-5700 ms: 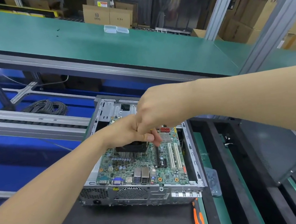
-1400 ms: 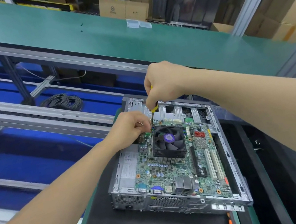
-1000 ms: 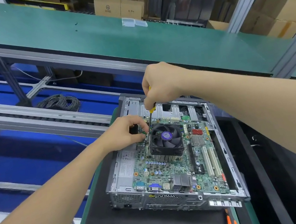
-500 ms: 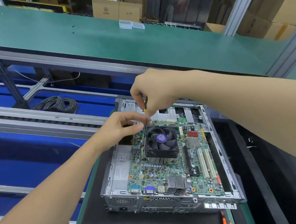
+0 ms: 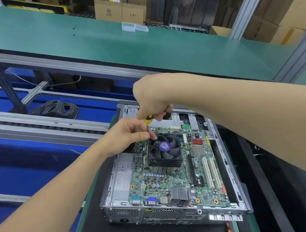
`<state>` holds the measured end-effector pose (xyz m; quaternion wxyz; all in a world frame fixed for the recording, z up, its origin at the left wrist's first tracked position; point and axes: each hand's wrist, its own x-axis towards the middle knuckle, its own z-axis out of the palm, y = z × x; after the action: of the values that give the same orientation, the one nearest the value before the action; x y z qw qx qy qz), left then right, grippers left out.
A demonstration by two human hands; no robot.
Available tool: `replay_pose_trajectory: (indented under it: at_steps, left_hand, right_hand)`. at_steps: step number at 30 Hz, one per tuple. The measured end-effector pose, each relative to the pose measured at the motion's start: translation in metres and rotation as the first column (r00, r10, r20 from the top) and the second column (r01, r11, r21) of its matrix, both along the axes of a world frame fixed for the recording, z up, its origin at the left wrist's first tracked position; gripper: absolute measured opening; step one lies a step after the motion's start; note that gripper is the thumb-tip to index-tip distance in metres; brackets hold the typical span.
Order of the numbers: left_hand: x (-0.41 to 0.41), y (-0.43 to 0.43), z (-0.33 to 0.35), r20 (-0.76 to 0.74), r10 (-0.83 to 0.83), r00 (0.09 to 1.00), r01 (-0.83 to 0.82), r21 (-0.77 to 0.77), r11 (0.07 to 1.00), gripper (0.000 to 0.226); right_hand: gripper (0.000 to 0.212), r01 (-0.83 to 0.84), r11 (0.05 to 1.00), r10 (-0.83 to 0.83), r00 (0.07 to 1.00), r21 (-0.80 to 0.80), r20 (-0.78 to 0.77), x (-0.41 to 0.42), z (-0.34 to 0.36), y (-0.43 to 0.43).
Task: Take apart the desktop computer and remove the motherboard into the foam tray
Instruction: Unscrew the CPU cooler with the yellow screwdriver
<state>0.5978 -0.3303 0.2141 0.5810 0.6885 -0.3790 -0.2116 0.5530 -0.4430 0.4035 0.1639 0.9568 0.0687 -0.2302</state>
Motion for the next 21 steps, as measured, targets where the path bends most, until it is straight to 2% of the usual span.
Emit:
replay_pose_trajectory:
  at_steps: [8, 11, 15, 18, 21]
  left_hand:
    - [-0.001, -0.005, -0.007, -0.002, 0.037, 0.999, -0.037, -0.018, 0.999, 0.01]
    - [-0.004, -0.006, -0.008, -0.015, 0.04, 0.999, -0.041, -0.044, 0.998, 0.005]
    - [-0.011, -0.006, -0.004, -0.018, 0.035, 0.999, -0.036, -0.075, 0.997, 0.011]
    - [-0.011, -0.004, -0.001, -0.029, 0.01, 1.0, -0.01, -0.015, 1.0, 0.005]
    - [-0.006, 0.003, 0.011, -0.058, -0.081, 0.995, 0.083, 0.035, 0.996, 0.017]
  right_hand:
    - [0.043, -0.327, 0.943, 0.33, 0.943, -0.059, 0.037, 0.005, 0.0, -0.012]
    - [0.043, -0.49, 0.87, 0.493, 0.868, -0.052, 0.067, 0.005, -0.002, -0.018]
    - [0.038, -0.651, 0.759, 0.651, 0.757, -0.026, 0.053, 0.004, -0.003, -0.023]
    - [0.029, -0.738, 0.675, 0.738, 0.675, -0.008, 0.025, 0.005, -0.004, -0.024]
    - [0.019, -0.775, 0.632, 0.775, 0.632, 0.006, 0.018, 0.006, -0.003, -0.025]
